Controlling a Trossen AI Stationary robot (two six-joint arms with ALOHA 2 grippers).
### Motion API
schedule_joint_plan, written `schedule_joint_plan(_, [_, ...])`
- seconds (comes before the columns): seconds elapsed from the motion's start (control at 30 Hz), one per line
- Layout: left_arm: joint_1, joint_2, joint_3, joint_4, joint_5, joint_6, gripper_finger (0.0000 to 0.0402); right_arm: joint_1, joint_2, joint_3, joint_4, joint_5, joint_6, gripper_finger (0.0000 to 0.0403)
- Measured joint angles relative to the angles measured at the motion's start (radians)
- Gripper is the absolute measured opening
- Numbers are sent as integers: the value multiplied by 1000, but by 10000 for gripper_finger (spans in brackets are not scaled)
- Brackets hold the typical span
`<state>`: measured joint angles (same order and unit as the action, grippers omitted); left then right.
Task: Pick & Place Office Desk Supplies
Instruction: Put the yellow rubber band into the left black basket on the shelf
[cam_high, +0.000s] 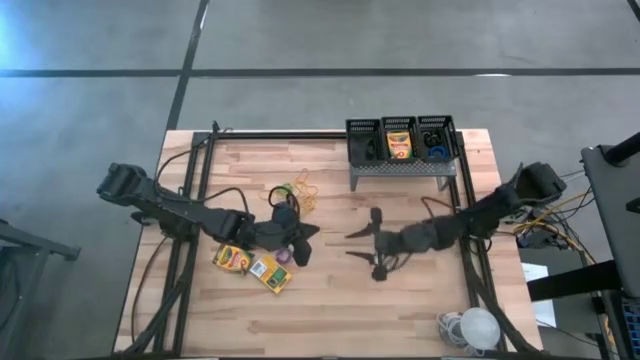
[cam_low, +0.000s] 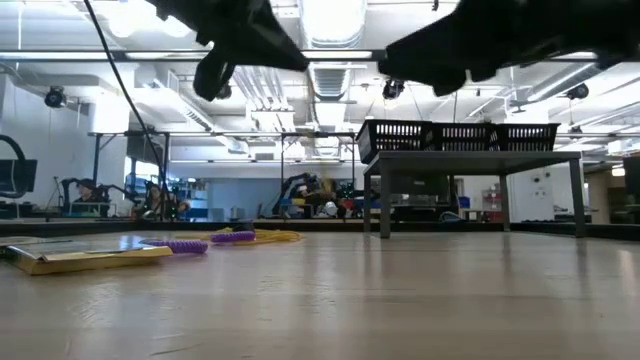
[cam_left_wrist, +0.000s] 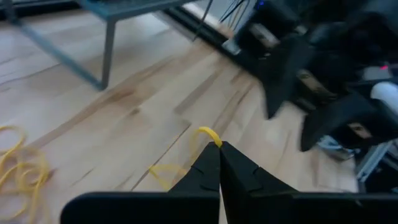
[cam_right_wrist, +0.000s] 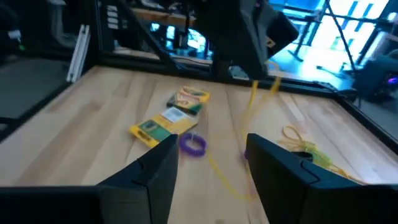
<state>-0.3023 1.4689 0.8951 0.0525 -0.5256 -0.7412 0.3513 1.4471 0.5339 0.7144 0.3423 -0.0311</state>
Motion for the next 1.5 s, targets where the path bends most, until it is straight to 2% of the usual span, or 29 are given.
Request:
schedule_joint_plan(0.13, [0, 0, -1, 39, -3, 13, 0, -80, 11, 36, -1, -163, 19, 209])
schedule_joint_plan(0.2, [0, 0, -2, 49, -3, 13, 0, -102, 39, 67, 3, -189, 23, 221])
schedule_joint_plan(0.33, [0, 0, -4, 69, -6, 21, 0, -116, 100, 122, 0, -180, 7, 240])
schedule_joint_plan(0.57, [-3, 1, -4, 90, -6, 36, 1, -129, 198, 219, -4, -38, 16, 234])
schedule_joint_plan(0.7, [-4, 1, -4, 88, -6, 36, 1, -129, 223, 238, -11, -3, 3, 213])
schedule_joint_plan(0.8, [-4, 1, -4, 86, -6, 36, 1, -131, 224, 239, -9, -1, -6, 182])
schedule_joint_plan(1.13, [-3, 1, -18, 80, -10, 37, 6, -129, 205, 239, -124, -1, -34, 19])
schedule_joint_plan(1.3, [0, 1, -18, 75, -28, 91, 36, -129, 192, 239, -189, -1, -43, 9])
schedule_joint_plan(1.5, [14, 7, -52, 72, -33, 116, 103, -130, 96, 244, -412, 1, 3, 8])
